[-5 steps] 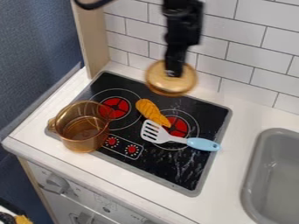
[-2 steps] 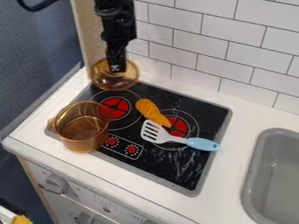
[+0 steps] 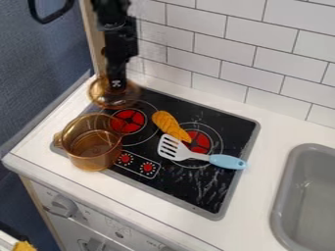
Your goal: Move the bronce lid to the left top corner of the stove
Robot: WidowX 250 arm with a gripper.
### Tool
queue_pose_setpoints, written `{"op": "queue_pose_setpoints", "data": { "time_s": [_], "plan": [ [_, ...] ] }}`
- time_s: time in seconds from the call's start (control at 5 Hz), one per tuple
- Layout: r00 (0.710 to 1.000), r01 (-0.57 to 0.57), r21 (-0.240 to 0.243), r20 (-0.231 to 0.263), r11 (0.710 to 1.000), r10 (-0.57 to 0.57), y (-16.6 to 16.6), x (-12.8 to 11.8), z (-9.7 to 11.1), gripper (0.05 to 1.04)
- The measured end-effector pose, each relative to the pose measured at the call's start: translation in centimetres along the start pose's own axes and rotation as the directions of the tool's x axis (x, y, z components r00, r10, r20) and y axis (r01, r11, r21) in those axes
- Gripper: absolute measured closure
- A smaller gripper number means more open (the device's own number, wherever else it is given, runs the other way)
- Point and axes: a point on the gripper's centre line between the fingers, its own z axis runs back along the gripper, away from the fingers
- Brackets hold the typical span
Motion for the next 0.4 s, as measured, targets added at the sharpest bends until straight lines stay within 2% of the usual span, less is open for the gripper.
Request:
{"op": "queue_pose_setpoints", "data": {
  "time_s": [0.4],
  "plan": [
    [1.000,-0.001,-0.031,0.004,1.000,0.001,0.7,-0.3,-2.5,0.704]
  ]
}}
